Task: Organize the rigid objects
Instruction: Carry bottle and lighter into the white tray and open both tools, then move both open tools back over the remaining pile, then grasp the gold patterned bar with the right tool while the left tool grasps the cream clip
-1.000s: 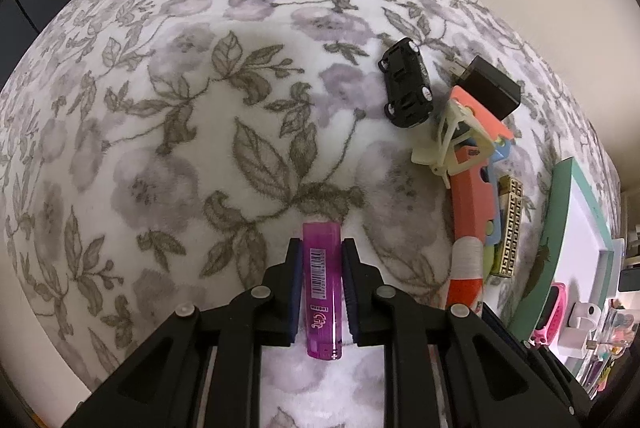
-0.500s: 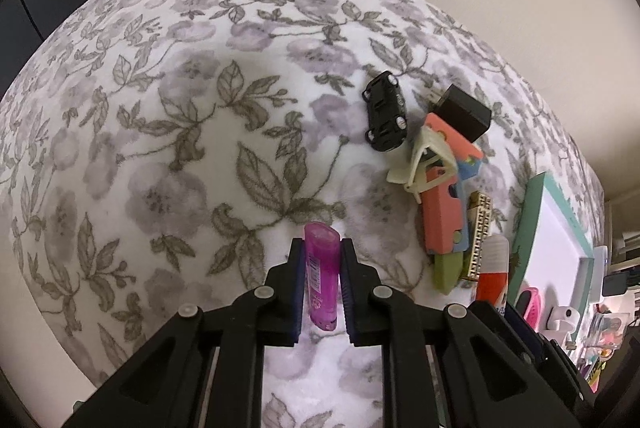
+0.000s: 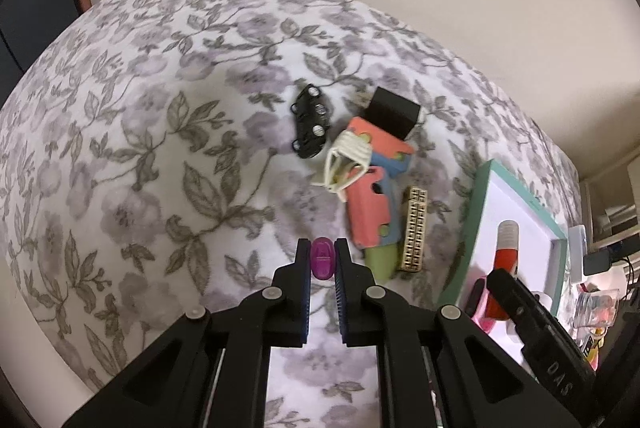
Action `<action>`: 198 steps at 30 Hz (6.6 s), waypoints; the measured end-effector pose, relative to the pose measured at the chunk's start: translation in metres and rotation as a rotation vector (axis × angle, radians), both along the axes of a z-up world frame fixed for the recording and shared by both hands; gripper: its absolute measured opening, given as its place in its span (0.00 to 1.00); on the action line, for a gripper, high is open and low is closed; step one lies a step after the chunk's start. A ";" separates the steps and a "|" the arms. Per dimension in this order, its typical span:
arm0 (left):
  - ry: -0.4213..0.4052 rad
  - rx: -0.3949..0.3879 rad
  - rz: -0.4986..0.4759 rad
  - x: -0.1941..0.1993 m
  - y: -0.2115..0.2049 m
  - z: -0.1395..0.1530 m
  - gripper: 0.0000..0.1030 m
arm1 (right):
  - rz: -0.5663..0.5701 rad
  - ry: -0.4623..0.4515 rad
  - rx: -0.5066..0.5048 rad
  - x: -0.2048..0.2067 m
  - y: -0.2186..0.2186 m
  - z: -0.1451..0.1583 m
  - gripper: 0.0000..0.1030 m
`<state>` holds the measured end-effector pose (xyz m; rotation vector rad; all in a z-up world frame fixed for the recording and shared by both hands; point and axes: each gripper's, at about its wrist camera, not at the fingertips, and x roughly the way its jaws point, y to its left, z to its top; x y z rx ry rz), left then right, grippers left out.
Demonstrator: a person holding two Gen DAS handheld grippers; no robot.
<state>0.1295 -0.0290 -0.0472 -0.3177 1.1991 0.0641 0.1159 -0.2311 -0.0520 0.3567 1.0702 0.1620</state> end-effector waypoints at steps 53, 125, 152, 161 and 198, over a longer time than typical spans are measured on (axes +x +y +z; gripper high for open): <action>-0.079 -0.064 -0.310 0.013 -0.185 0.003 0.11 | -0.410 0.150 -0.273 -0.023 -0.163 -0.019 0.29; 0.048 0.221 0.216 0.025 -0.009 -0.007 0.81 | -0.064 0.029 -0.239 0.012 -0.003 -0.008 0.82; 0.119 0.241 0.300 0.015 0.062 -0.047 0.81 | 0.108 0.038 -0.203 0.025 0.073 -0.026 0.83; 0.125 0.159 0.280 0.017 0.067 -0.059 0.81 | 0.157 0.048 -0.190 0.030 0.087 -0.037 0.82; -0.034 -0.001 0.085 0.049 0.038 -0.049 0.81 | 0.202 0.092 -0.162 0.045 0.089 -0.066 0.61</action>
